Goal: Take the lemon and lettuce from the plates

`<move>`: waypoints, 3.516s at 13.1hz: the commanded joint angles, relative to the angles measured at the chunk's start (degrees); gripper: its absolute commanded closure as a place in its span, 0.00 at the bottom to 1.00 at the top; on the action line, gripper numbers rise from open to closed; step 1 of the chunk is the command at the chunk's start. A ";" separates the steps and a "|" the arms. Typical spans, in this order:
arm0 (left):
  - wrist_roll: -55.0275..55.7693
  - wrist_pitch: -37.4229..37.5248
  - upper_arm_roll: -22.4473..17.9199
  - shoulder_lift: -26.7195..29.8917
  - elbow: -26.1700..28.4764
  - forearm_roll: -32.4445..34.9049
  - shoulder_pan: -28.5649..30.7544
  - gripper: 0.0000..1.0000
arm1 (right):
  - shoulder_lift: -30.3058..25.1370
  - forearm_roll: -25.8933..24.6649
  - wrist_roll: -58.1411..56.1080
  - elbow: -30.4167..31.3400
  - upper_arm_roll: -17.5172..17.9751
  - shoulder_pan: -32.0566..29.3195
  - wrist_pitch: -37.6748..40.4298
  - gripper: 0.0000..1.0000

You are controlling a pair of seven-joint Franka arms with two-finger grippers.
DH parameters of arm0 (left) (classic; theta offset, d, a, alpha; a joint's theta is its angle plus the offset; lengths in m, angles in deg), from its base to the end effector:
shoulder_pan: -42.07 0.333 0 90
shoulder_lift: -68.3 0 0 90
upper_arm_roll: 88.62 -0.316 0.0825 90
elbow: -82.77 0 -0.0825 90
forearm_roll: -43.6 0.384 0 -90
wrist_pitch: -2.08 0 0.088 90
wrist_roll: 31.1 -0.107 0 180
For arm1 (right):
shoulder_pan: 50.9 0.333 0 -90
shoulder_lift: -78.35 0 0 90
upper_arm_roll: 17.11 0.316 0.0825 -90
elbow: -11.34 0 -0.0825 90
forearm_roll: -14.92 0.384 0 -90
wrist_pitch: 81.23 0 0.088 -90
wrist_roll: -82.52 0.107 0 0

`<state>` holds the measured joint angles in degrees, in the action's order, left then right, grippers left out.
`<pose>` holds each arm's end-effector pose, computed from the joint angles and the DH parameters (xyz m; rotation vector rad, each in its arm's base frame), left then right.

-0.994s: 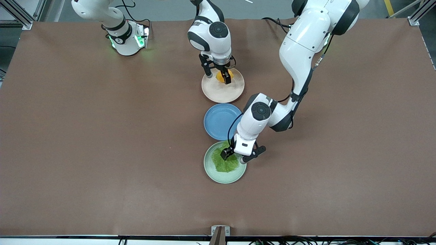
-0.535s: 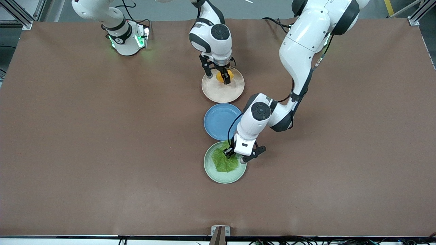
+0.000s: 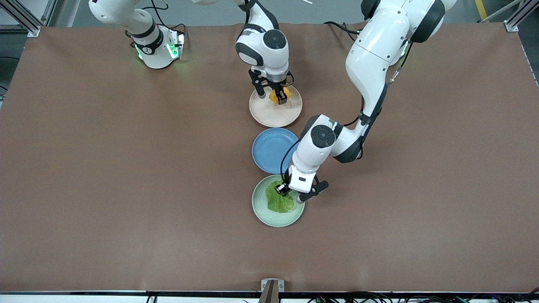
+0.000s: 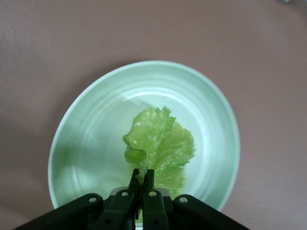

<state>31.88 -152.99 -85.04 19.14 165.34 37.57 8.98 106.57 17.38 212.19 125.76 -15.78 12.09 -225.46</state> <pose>0.6164 -0.4406 0.2204 2.6378 0.7827 0.2542 0.2657 0.5509 0.2128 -2.5926 1.7321 0.0618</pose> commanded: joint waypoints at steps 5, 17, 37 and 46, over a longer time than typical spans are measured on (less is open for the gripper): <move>-7.12 27.47 -0.06 17.93 1.28 -0.48 7.57 0.96 | -7.81 0.00 -42.03 -6.92 -0.80 -14.53 19.12 1.00; -37.04 15.55 4.68 26.23 26.22 -0.56 29.22 0.98 | -14.87 0.17 -124.02 3.59 -1.24 -57.69 14.20 1.00; -50.15 6.85 4.33 26.91 34.51 0.31 32.82 0.00 | -8.34 0.88 -134.35 2.84 -1.15 -60.35 8.67 0.00; -58.85 44.45 4.07 43.53 23.20 0.49 37.75 0.00 | -13.38 -7.65 -132.14 -30.09 -2.29 -60.79 54.82 0.00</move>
<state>-26.36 -115.78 -81.26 61.50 192.82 37.62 46.56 90.57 11.35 79.30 102.90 -18.70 -47.80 -175.61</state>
